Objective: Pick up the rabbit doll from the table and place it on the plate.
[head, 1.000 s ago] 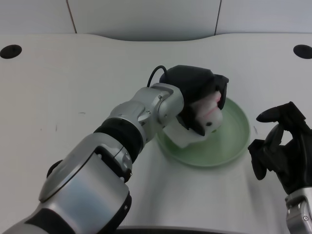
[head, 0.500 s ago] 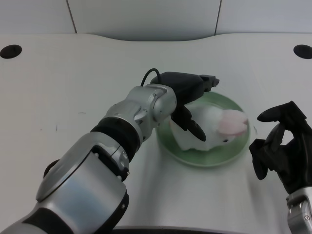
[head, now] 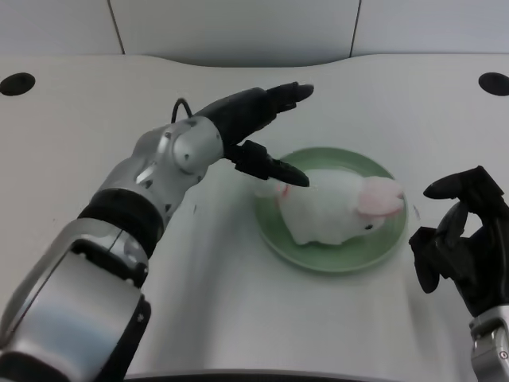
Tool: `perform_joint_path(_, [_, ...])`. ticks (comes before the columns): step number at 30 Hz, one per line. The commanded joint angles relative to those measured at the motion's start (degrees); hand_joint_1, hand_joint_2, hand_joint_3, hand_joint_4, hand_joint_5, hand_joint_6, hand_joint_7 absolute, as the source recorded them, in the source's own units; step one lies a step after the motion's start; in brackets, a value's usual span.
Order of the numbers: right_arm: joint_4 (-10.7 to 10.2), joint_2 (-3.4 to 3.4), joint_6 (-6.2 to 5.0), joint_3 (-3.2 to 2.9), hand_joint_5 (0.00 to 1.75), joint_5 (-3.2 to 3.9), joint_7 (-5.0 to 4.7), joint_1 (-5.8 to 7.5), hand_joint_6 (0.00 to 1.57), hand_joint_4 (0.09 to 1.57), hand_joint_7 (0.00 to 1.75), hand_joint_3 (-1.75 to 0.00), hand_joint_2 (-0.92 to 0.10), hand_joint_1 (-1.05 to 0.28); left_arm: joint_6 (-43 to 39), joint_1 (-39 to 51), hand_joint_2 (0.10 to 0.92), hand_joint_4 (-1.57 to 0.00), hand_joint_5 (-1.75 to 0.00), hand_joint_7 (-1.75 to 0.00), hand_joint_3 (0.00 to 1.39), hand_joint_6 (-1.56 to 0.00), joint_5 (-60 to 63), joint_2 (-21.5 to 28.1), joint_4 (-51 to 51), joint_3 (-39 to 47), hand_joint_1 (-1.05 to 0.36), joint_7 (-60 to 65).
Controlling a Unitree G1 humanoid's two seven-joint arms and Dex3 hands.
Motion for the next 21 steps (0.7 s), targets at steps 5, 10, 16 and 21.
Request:
perform_joint_path(5, [1.3, -1.65, -1.36, -0.59, 1.75, -0.17, 0.20, -0.97, 1.18, 1.57, 1.75, -1.44, -0.87, -0.28, -2.9, 13.9, 0.921, 0.00, -0.59, -0.35, 0.20, -0.03, -17.1, 5.0, -11.0, 13.1, -0.91, -10.4])
perform_joint_path(10, [1.2, -2.19, -0.83, -0.68, 1.75, -0.45, -0.04, -1.09, 1.15, 1.57, 1.75, -1.42, -0.88, -0.27, 8.0, 24.9, 0.921, -0.09, -0.71, -0.21, 0.32, -0.22, -27.8, 7.3, -26.5, 19.5, -0.73, -16.6])
perform_joint_path(16, [0.9, -2.97, -0.38, -1.11, 1.75, 0.10, 0.46, -1.22, 1.14, 1.57, 1.75, -1.42, -0.89, -0.27, 23.7, 37.8, 0.921, -0.44, -0.80, -0.13, 0.37, -0.48, -40.3, 9.4, -46.2, 26.6, -0.63, -19.5])
perform_joint_path(21, [0.5, -3.32, 0.66, -1.46, 1.75, 1.05, 0.83, -1.27, 1.14, 1.57, 1.75, -1.41, -0.87, -0.28, 33.8, 46.7, 0.921, -0.56, -0.84, -0.11, 0.42, -0.61, -45.2, 11.0, -59.1, 29.5, -0.59, -18.0])
